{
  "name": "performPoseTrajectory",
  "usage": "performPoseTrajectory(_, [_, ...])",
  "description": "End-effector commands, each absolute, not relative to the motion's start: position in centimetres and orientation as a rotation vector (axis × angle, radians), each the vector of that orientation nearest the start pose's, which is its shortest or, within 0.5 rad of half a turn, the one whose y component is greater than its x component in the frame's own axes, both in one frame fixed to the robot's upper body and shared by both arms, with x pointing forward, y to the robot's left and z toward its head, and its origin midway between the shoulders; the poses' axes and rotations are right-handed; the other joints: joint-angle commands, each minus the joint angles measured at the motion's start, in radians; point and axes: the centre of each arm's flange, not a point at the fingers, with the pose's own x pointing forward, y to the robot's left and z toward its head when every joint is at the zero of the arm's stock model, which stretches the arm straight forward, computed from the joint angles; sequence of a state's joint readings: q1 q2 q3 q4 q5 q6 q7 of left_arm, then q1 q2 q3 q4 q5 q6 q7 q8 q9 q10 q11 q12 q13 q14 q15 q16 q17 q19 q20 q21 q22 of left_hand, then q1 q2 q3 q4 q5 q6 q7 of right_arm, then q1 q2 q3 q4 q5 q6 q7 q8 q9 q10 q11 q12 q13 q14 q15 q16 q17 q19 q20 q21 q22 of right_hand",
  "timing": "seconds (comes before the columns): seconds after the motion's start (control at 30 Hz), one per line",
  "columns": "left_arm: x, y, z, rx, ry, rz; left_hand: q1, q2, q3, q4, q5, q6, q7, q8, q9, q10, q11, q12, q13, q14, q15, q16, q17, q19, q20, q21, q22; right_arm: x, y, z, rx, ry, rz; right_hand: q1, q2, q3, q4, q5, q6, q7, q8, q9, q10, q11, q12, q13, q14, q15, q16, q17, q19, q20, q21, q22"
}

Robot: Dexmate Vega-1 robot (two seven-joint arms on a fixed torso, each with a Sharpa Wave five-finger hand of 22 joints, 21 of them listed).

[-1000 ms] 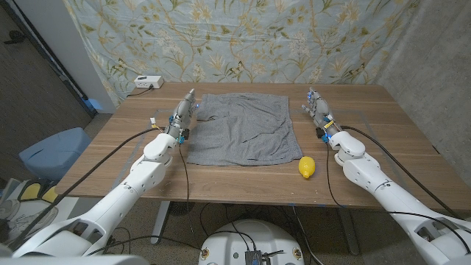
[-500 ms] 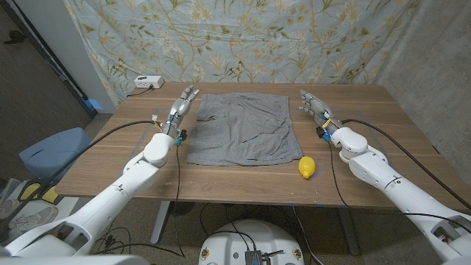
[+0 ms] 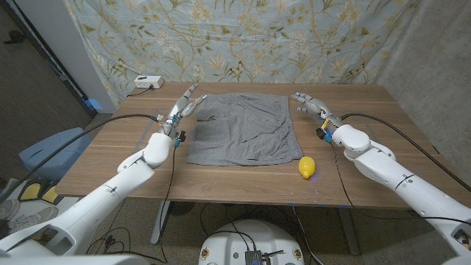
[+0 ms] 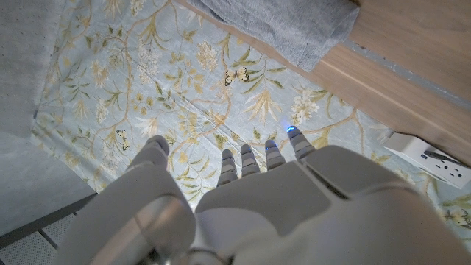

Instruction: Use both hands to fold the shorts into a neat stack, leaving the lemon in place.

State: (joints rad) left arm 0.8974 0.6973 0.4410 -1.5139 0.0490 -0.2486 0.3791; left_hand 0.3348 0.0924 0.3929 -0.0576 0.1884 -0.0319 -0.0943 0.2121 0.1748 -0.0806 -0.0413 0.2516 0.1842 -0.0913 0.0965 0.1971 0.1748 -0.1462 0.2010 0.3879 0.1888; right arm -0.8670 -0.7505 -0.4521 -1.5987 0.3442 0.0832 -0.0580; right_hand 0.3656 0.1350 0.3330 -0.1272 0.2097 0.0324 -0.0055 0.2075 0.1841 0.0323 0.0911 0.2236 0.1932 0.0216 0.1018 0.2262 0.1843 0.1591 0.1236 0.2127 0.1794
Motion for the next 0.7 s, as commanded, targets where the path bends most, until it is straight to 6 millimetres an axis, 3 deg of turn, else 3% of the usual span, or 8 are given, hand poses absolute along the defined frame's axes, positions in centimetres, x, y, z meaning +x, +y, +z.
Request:
performPoseTrajectory(0.03, [58.6, 28.6, -0.7, 0.806, -0.820, 0.110, 0.021, 0.005, 0.006, -0.011, -0.001, 0.007, 0.001, 0.002, 0.003, 0.005, 0.001, -0.004, 0.002, 0.011, 0.004, 0.007, 0.002, 0.009, 0.003, 0.000, 0.002, 59.3, -25.8, 0.2, -0.689, -0.545, 0.210, 0.020, 0.002, 0.005, -0.013, -0.004, 0.004, -0.007, 0.003, 0.001, 0.002, -0.003, 0.000, 0.002, 0.009, -0.003, 0.002, 0.005, 0.009, -0.003, 0.002, 0.001])
performPoseTrajectory(0.7, [55.5, 29.4, -1.2, 1.008, -0.738, 0.032, 0.046, 0.004, 0.014, -0.039, -0.008, 0.028, 0.007, -0.004, 0.004, 0.041, -0.013, -0.002, 0.003, 0.034, 0.003, 0.005, 0.002, 0.005, 0.009, -0.009, 0.005, 55.8, -23.8, -1.2, -0.904, -0.470, 0.221, 0.053, 0.012, 0.024, -0.026, -0.015, 0.007, -0.007, -0.001, 0.002, 0.002, -0.007, -0.006, 0.002, 0.011, -0.010, -0.003, 0.005, 0.014, -0.007, 0.002, 0.002])
